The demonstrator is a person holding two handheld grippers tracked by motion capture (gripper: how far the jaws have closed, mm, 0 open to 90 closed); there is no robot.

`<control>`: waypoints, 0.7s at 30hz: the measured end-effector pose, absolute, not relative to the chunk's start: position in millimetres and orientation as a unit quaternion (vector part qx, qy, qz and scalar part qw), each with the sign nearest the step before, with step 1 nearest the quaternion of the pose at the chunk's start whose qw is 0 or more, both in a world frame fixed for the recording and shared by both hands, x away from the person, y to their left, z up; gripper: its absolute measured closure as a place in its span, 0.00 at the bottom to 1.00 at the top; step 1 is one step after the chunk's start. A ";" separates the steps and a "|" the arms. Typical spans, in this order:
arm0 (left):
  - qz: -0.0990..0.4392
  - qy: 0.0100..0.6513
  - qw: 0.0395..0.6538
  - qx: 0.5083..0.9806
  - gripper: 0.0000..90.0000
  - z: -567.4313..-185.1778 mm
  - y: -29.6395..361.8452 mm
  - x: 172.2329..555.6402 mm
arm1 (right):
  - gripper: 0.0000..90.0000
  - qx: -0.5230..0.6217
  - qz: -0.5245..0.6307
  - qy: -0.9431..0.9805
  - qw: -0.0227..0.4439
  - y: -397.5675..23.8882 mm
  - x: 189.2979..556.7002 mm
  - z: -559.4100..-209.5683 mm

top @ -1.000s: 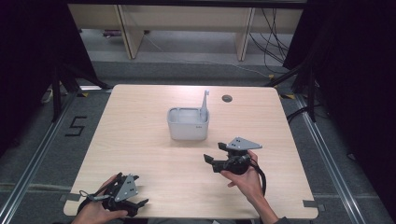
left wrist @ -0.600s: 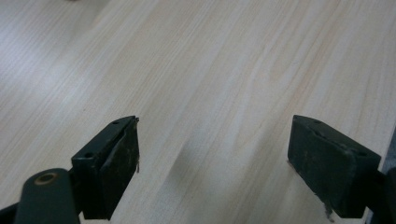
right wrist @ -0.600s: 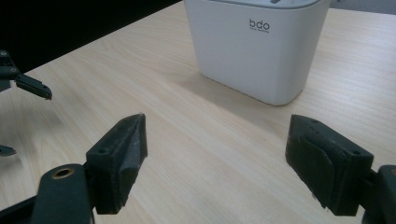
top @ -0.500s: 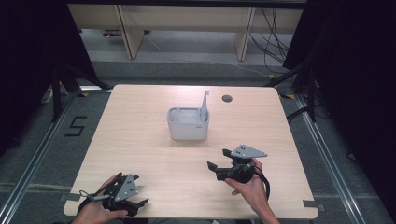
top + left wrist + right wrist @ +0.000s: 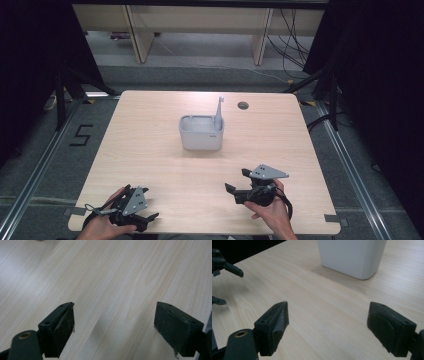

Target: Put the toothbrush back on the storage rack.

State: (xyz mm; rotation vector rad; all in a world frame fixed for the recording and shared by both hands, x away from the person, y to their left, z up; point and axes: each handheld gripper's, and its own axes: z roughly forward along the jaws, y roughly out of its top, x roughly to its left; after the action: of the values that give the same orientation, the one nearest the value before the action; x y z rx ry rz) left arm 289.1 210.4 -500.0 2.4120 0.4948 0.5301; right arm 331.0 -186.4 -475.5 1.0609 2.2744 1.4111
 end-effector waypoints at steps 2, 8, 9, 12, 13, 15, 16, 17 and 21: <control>0.200 0.187 0.306 0.912 0.18 -500.0 210.4 289.0 | 0.20 0.365 0.484 0.785 0.128 -186.2 328.5 -476.4; 0.201 0.186 0.306 0.912 0.18 -499.7 210.5 288.8 | 0.19 0.360 0.480 0.788 0.134 -188.1 321.7 -476.8; 0.201 0.184 0.303 0.913 0.18 -499.3 210.7 288.9 | 0.19 0.365 0.478 0.787 0.135 -187.9 320.1 -476.9; 0.202 0.185 0.305 0.912 0.18 -499.3 210.7 289.1 | 0.19 0.370 0.476 0.788 0.123 -190.3 315.0 -477.9; 0.202 0.184 0.304 0.913 0.18 -499.3 210.8 289.0 | 0.19 0.370 0.475 0.789 0.125 -191.2 313.8 -478.5; 0.202 0.193 0.313 0.908 0.18 -500.9 209.5 288.4 | 0.19 0.373 0.474 0.789 0.117 -191.6 310.5 -479.2; 0.201 0.196 0.318 0.906 0.18 -501.6 208.8 288.1 | 0.19 0.367 0.472 0.792 0.123 -192.9 311.2 -480.1; 0.201 0.195 0.317 0.906 0.18 -501.5 208.9 288.1 | 0.18 0.363 0.473 0.794 0.119 -194.4 310.8 -480.3; 0.202 0.187 0.307 0.911 0.18 -499.8 210.3 288.7 | 0.18 0.368 0.463 0.799 0.112 -196.0 306.2 -483.9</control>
State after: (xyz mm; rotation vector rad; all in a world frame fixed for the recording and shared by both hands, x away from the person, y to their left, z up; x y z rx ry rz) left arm 288.7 210.3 -499.8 2.4108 0.4949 0.5334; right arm 306.2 -196.0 -483.9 1.0801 2.3445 1.3592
